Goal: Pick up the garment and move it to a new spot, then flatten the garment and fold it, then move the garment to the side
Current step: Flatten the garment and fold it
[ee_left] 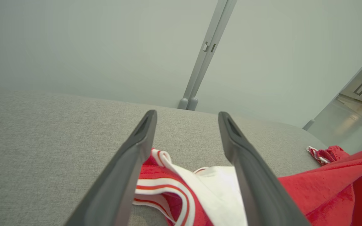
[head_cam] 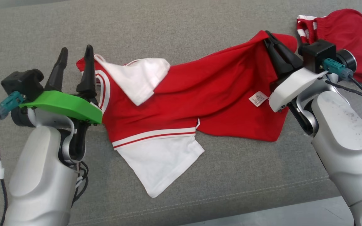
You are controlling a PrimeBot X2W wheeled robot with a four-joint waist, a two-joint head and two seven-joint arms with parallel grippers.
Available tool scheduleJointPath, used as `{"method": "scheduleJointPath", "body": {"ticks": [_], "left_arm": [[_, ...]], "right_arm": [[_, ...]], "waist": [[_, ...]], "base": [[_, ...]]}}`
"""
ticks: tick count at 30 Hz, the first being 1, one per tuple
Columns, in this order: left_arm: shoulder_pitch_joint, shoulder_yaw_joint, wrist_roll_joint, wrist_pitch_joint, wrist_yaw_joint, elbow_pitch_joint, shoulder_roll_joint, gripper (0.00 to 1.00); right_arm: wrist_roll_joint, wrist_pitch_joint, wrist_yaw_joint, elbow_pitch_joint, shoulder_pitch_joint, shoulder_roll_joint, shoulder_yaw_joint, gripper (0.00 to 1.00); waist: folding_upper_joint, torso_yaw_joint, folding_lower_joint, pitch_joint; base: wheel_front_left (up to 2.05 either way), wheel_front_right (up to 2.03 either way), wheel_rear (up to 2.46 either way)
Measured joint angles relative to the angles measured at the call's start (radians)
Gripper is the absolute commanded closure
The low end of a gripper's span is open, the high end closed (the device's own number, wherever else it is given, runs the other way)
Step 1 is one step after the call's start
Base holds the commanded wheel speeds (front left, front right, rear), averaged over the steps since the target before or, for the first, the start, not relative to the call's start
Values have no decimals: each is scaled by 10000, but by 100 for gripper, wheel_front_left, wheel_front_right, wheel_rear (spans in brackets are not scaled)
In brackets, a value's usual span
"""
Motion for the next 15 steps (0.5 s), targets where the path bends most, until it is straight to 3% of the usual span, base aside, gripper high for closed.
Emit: {"method": "scheduleJointPath", "body": {"ticks": [7,15], "left_arm": [[214,-316,31,-360,-405,500,-140,0],[2133,-851,-493,-422,-859,713,-502,0]], "right_arm": [[4,-314,2,779,63,6,29,100],[171,-518,2,999,478,-25,-259,100]], "waist": [[0,237,0,377],[0,501,0,97]], "base": [[0,0,0],[0,0,0]]}}
